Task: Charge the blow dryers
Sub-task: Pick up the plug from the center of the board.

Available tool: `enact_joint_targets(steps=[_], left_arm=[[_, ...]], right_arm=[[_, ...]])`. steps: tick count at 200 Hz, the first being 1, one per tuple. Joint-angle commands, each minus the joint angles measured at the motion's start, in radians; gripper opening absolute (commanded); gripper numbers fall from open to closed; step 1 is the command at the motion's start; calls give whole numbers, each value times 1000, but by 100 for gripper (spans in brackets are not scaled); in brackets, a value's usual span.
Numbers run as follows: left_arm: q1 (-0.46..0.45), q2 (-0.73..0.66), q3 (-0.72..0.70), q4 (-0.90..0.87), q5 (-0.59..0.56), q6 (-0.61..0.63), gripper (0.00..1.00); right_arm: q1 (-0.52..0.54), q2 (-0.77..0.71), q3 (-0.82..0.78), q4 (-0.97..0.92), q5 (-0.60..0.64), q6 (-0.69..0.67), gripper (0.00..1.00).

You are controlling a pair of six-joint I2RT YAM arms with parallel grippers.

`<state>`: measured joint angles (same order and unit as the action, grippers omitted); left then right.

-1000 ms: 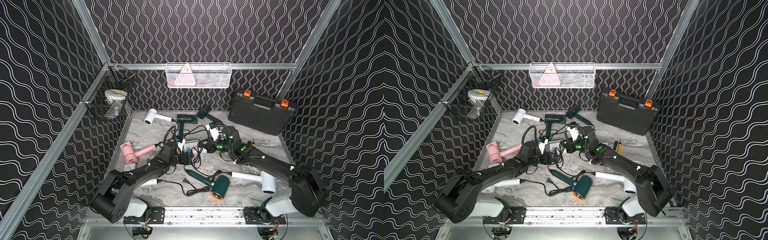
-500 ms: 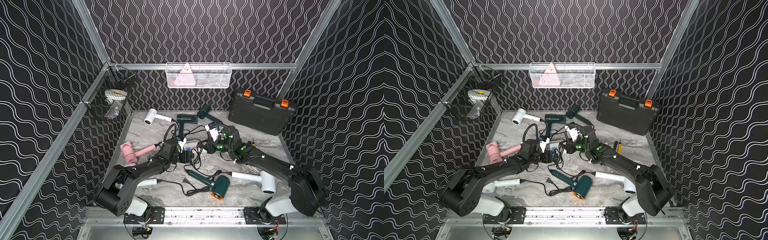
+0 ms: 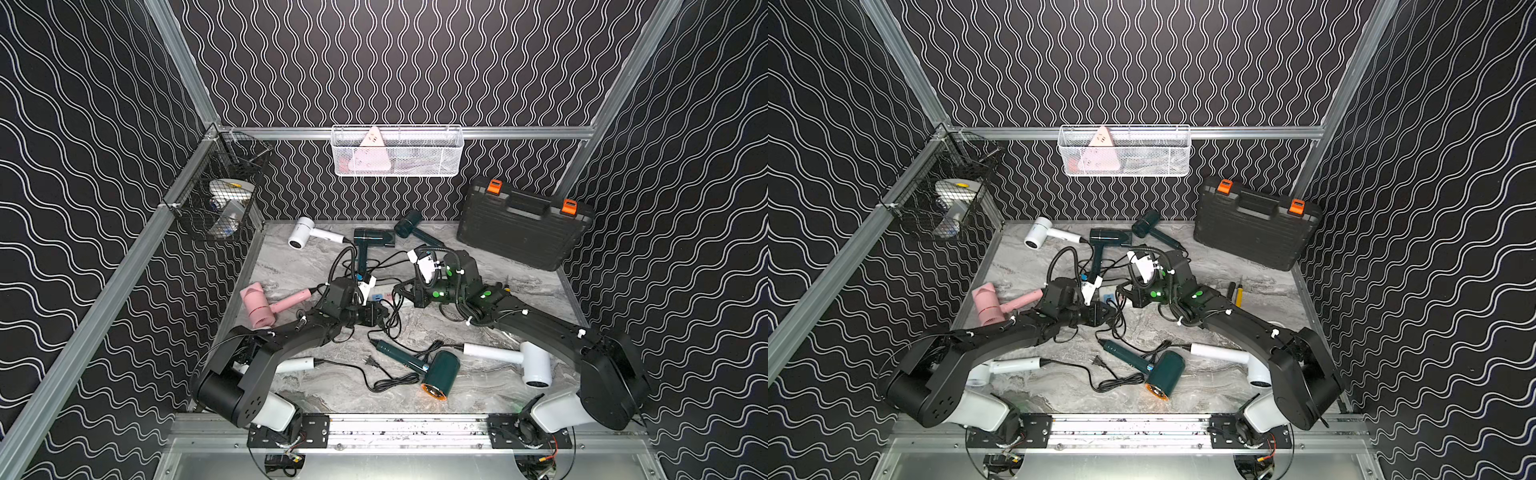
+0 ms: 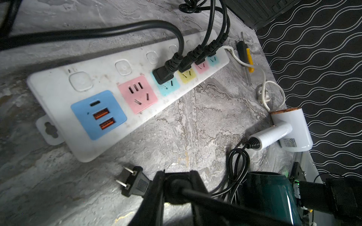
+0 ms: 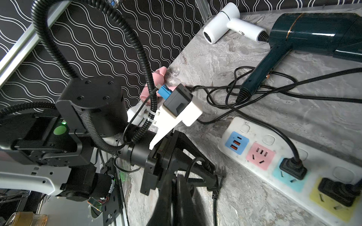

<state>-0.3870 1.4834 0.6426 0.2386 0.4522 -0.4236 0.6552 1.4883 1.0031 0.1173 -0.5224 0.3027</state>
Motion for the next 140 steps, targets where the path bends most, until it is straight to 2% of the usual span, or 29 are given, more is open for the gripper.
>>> enact_joint_targets(steps=[1, 13, 42, 75, 102, 127, 140], left_arm=[[2, 2, 9, 16, 2, 16, 18], [3, -1, 8, 14, -1, 16, 13], [3, -13, 5, 11, -17, 18, 10], [3, -56, -7, -15, -114, 35, 4], [-4, -120, -12, -77, -277, 48, 4], [-39, -176, -11, -125, -435, 42, 3], [-82, -190, -1, -142, -521, 40, 2]], right_arm=[[0, 1, 7, 1, -21, -1, 0], [1, 0, 5, 2, -19, 1, 0], [1, -2, -6, 6, -9, 10, 0], [0, -8, -32, -2, 26, 24, 0], [1, -26, -70, -43, 121, 42, 30], [0, -55, -95, -119, 248, 61, 53], [0, -77, -106, -163, 327, 74, 72]])
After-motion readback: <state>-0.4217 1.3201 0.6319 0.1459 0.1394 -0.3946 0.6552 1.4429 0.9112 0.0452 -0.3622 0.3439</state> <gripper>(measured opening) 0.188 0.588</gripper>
